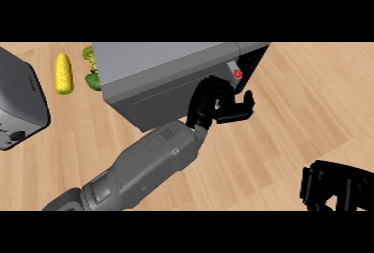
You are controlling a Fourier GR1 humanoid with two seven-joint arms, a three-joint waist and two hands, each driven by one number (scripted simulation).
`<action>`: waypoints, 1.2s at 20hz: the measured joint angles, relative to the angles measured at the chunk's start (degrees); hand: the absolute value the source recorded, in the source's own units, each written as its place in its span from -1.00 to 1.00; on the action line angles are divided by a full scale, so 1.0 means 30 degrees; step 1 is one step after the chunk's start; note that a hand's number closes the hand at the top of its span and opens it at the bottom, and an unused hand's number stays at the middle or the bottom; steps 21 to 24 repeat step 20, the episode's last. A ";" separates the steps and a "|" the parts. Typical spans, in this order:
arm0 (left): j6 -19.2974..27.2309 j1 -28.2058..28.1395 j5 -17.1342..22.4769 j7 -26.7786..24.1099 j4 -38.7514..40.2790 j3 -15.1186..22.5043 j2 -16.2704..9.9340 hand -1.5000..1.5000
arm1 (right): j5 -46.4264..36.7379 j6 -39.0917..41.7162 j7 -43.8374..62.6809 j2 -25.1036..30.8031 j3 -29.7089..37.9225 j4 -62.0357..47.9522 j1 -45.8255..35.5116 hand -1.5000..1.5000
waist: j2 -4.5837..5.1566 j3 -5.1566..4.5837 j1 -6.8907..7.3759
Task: Pick up the milk, place it into the microwave and close the microwave
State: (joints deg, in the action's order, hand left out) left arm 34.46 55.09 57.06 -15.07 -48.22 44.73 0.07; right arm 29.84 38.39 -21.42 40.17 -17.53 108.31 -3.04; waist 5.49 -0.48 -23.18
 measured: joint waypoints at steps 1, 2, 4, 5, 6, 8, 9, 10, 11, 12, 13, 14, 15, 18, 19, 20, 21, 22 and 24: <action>-0.0416 -0.0040 0.0377 0.0011 -0.0079 -0.0074 0.0008 1.00 | 0.0024 -0.0044 0.0011 -0.0072 -0.0124 0.0164 0.0193 1.00 | -0.0009 0.0010 0.0074; -0.0829 -0.0070 0.0748 0.0039 -0.0138 -0.0083 0.0011 1.00 | 0.0012 -0.0131 0.0036 -0.0192 -0.0292 0.0317 0.0395 1.00 | -0.0032 0.0025 0.0183; -0.1591 -0.0077 0.1322 0.0016 -0.0119 -0.0112 0.0011 1.00 | -0.0005 -0.0336 0.0044 -0.0417 -0.0553 0.0676 0.0797 1.00 | -0.0073 0.0047 0.0322; -0.2015 -0.0084 0.1570 0.0001 -0.0096 -0.0083 0.0014 1.00 | -0.0038 -0.0459 0.0064 -0.0525 -0.0693 0.0863 0.1023 1.00 | -0.0103 0.0055 0.0416; -0.2378 -0.0071 0.1832 0.0015 -0.0050 -0.0063 0.0015 1.00 | -0.0088 -0.0602 0.0084 -0.0636 -0.0823 0.1052 0.1244 1.00 | -0.0140 0.0066 0.0497; -0.3109 -0.0071 0.2205 -0.0048 0.0073 0.0054 0.0015 1.00 | -0.0221 -0.0922 0.0130 -0.0869 -0.1071 0.1484 0.1645 1.00 | -0.0213 0.0077 0.0685; -0.3471 -0.0060 0.2379 -0.0073 0.0155 0.0085 0.0013 1.00 | -0.0289 -0.1096 0.0156 -0.0969 -0.1168 0.1705 0.1852 1.00 | -0.0244 0.0079 0.0758; -0.3849 -0.0096 0.2513 -0.0148 0.0218 0.0172 0.0013 1.00 | -0.0391 -0.1270 0.0208 -0.1064 -0.1308 0.1932 0.2081 1.00 | -0.0290 0.0080 0.0863; -0.4203 -0.0125 0.2647 -0.0225 0.0281 0.0238 0.0012 1.00 | -0.0479 -0.1432 0.0266 -0.1161 -0.1457 0.2170 0.2281 1.00 | -0.0319 0.0077 0.0973; -0.4584 -0.0136 0.2756 -0.0302 0.0354 0.0304 0.0010 1.00 | -0.0586 -0.1597 0.0328 -0.1257 -0.1598 0.2385 0.2459 1.00 | -0.0333 0.0074 0.1079; -0.4885 -0.0164 0.2862 -0.0406 0.0445 0.0339 0.0008 1.00 | -0.0695 -0.1756 0.0385 -0.1321 -0.1719 0.2621 0.2668 1.00 | -0.0365 0.0071 0.1131; -0.5258 -0.0207 0.2958 -0.0495 0.0495 0.0402 0.0006 1.00 | -0.0796 -0.1950 0.0445 -0.1430 -0.1854 0.2837 0.2870 1.00 | -0.0379 0.0066 0.1228; -0.5583 -0.0249 0.3051 -0.0596 0.0574 0.0449 0.0006 1.00 | -0.0921 -0.2122 0.0520 -0.1499 -0.1987 0.3051 0.3075 1.00 | -0.0402 0.0063 0.1303; -0.6533 -0.0331 0.3278 -0.0836 0.0830 0.0646 0.0005 1.00 | -0.1338 -0.2634 0.0688 -0.1787 -0.2407 0.3773 0.3561 1.00 | -0.0469 0.0060 0.1562; -0.6828 -0.0343 0.3327 -0.0932 0.0901 0.0711 0.0004 1.00 | -0.1475 -0.2808 0.0767 -0.1889 -0.2561 0.3998 0.3694 1.00 | -0.0465 0.0053 0.1643; -0.7077 -0.0348 0.3403 -0.1009 0.0977 0.0751 0.0004 1.00 | -0.1633 -0.2985 0.0830 -0.1988 -0.2700 0.4217 0.3835 1.00 | -0.0471 0.0050 0.1696; -0.7077 -0.0348 0.3403 -0.1009 0.0977 0.0751 0.0004 1.00 | -0.1633 -0.2985 0.0830 -0.1988 -0.2700 0.4217 0.3835 1.00 | -0.0471 0.0050 0.1696; -0.7077 -0.0348 0.3403 -0.1009 0.0977 0.0751 0.0004 1.00 | -0.1633 -0.2985 0.0830 -0.1988 -0.2700 0.4217 0.3835 1.00 | -0.0471 0.0050 0.1696; -0.7077 -0.0348 0.3403 -0.1009 0.0977 0.0751 0.0004 1.00 | -0.1633 -0.2985 0.0830 -0.1988 -0.2700 0.4217 0.3835 1.00 | -0.0471 0.0050 0.1696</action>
